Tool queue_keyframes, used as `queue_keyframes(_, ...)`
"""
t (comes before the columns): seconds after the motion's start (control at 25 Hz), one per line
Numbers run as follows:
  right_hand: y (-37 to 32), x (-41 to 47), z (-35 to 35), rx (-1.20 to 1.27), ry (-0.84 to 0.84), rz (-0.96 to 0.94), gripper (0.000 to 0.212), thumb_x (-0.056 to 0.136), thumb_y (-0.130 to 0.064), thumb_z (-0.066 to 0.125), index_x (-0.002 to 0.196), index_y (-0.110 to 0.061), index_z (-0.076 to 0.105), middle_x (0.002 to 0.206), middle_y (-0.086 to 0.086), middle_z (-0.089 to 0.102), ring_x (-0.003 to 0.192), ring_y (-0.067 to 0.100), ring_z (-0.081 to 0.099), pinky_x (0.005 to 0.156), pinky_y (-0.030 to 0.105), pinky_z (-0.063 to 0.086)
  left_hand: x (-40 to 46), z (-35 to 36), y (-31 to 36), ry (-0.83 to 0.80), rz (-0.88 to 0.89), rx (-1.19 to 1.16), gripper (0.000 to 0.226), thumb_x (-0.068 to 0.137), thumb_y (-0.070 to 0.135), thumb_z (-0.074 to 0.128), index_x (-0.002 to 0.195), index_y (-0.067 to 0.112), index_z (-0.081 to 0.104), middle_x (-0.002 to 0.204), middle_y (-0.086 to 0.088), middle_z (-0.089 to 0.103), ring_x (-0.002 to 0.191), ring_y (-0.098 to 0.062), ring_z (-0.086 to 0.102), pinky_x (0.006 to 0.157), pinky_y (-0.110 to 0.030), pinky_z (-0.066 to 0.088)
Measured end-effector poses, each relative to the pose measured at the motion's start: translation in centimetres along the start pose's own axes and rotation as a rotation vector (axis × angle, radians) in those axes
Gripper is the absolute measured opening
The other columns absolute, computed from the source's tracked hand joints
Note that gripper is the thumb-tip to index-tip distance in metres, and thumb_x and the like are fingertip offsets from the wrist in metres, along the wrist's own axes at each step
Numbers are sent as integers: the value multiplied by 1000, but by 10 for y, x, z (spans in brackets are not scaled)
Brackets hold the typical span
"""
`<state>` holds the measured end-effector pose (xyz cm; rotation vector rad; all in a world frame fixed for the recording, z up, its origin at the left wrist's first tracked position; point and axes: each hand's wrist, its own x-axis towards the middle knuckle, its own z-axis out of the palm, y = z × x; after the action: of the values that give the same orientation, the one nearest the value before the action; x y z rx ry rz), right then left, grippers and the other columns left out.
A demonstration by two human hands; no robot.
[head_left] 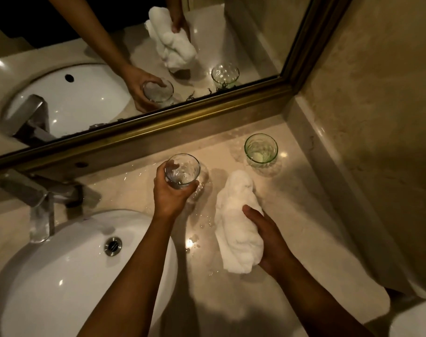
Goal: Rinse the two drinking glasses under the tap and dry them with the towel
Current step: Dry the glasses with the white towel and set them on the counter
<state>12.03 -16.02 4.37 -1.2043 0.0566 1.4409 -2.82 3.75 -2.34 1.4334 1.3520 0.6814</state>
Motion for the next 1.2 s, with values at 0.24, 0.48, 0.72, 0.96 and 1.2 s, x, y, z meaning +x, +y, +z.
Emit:
queue_keyframes(0.24,-51,-44,49,-897,-33,-340,42,83,-40,74,123,-34,63,113,-11,71,101,9,67,84,24,53,-70,-72,28,-165,203,142,96,59,17,96,138,33,45,135,4,52,122,-13,58,99,-37,56)
queue_keyframes(0.48,-61,-121,156,-2289,-271,-886,63,81,-58,61,140,-48,40,133,-8,50,99,22,63,68,28,40,-147,-159,56,-356,322,188,87,62,20,92,138,31,51,126,4,58,114,-11,62,94,-36,56)
queue_keyframes(0.72,0,-147,223,-2249,-648,-1132,57,79,-46,71,132,-34,57,116,-4,64,90,23,66,70,33,54,-203,-225,65,-380,247,103,75,64,19,90,130,31,57,109,10,72,97,-9,70,79,-27,59)
queue_keyframes(0.96,37,-146,246,-1732,-788,-629,45,72,-38,83,115,-39,72,107,-17,74,93,1,69,84,28,57,-239,-272,51,-241,405,358,76,61,39,86,129,33,54,110,13,69,91,-10,64,80,-34,55)
queue_keyframes(1.2,60,-149,219,-1183,-645,-66,32,78,-17,82,107,-7,75,101,17,75,91,22,72,86,40,58,-248,-287,50,-324,683,759,82,71,48,73,144,31,38,114,0,67,97,-23,64,79,-37,55)
